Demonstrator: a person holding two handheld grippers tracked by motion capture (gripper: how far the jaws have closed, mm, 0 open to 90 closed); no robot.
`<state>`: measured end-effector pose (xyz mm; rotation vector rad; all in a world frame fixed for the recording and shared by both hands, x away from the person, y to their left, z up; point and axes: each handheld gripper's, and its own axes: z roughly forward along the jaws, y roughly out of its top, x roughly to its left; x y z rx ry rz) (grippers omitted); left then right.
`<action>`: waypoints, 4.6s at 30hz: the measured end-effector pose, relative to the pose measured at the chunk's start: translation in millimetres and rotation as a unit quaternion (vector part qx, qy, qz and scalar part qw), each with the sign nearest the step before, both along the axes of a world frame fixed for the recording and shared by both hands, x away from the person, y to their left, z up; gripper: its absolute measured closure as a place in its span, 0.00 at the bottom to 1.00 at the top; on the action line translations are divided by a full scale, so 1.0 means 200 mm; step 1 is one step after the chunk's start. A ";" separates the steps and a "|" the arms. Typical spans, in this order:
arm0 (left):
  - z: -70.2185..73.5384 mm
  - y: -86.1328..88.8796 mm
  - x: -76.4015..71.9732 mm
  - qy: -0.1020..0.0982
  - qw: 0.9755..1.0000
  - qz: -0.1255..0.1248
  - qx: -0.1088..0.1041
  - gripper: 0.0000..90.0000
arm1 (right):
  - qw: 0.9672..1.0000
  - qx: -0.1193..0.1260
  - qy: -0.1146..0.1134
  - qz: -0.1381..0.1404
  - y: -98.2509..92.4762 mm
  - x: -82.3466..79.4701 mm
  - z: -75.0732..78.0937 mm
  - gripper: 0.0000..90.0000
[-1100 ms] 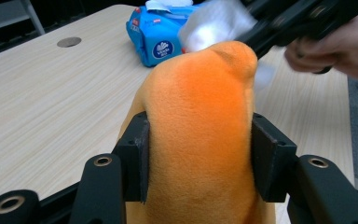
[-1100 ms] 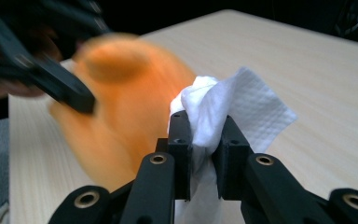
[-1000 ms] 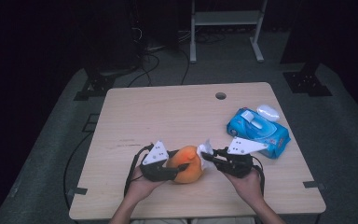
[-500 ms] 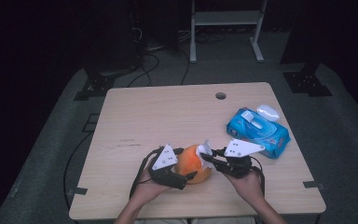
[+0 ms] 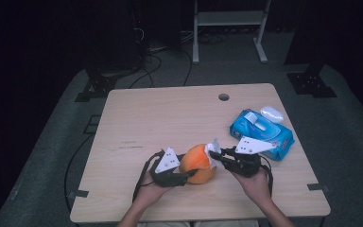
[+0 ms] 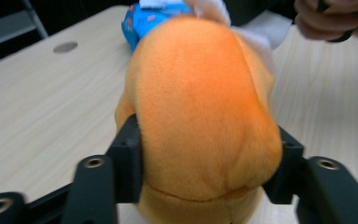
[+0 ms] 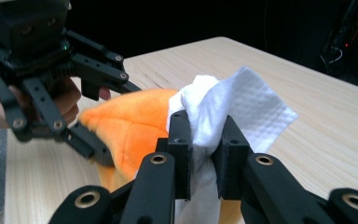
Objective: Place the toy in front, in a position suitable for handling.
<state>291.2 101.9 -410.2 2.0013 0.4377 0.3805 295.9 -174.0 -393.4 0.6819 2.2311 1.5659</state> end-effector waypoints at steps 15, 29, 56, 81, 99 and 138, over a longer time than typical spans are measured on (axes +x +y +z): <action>0.03 0.07 0.04 0.051 0.999 -0.012 0.005 0.53 | 0.999 -0.030 -0.029 0.008 0.04 -0.04 0.01 0.87; 0.00 0.03 0.03 0.040 0.999 -0.014 0.015 0.49 | 0.998 -0.046 -0.045 0.019 0.09 -0.05 0.00 0.87; -0.06 -0.01 0.04 0.041 0.999 0.030 0.003 0.47 | 0.995 -0.054 -0.059 0.053 0.18 -0.09 -0.03 0.87; -0.08 -0.12 -0.05 -0.024 0.999 0.005 0.025 0.31 | 0.999 -0.034 -0.009 -0.004 0.00 0.00 -0.04 0.87; -0.08 -0.15 -0.06 -0.032 0.999 0.004 0.039 0.43 | 0.996 -0.067 -0.045 0.033 0.12 -0.10 0.03 0.87; 0.03 -0.05 -0.05 -0.004 0.999 -0.021 0.047 0.54 | 0.998 -0.002 -0.045 0.049 0.09 -0.11 0.07 0.87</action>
